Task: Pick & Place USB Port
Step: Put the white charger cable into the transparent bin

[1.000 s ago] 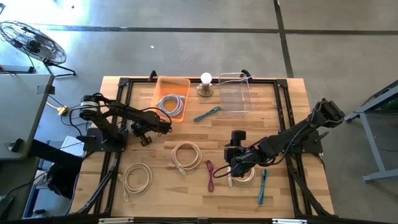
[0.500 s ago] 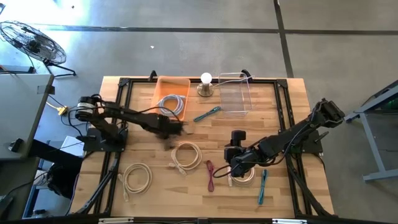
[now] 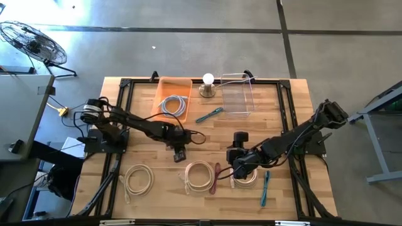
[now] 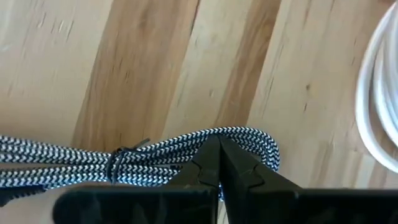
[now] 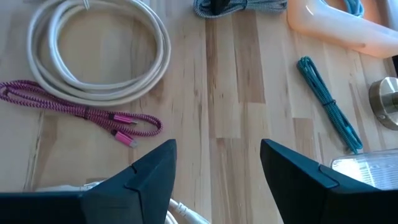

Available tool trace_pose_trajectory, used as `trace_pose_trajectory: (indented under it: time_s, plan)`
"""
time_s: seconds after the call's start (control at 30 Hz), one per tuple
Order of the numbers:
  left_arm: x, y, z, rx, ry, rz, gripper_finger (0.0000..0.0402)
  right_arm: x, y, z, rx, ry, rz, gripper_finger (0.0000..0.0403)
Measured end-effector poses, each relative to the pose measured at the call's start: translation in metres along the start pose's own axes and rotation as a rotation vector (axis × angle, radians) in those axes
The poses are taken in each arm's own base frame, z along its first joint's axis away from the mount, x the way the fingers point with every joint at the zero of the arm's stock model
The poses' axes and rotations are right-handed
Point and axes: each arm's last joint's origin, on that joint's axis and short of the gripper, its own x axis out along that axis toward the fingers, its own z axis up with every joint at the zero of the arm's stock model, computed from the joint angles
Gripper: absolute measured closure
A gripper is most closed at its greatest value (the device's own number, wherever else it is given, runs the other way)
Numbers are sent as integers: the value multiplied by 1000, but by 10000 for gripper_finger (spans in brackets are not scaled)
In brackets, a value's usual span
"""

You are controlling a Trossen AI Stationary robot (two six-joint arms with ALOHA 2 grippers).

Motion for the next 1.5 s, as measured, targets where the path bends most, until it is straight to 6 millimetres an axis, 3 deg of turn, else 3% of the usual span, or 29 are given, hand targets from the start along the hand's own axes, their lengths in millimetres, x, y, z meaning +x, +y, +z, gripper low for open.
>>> trace_pose_trajectory:
  time_s: [0.5, 0.93, 1.2, 1.5]
  plan:
    - [-3, 0, -2, 109, 48, -34, 399, 0, 0, 0, 2, -4, 0, 178]
    - [-6, -1, -3, 119, 59, -75, 344, 0, 0, 0, 3, -3, 3, 178]
    - [-22, -6, 9, 372, 103, -82, 338, 0, 0, 0, 5, -4, 4, 178]
    - [-32, -3, 8, 642, 216, 1, 338, 0, 0, 0, 22, 1, 12, 178]
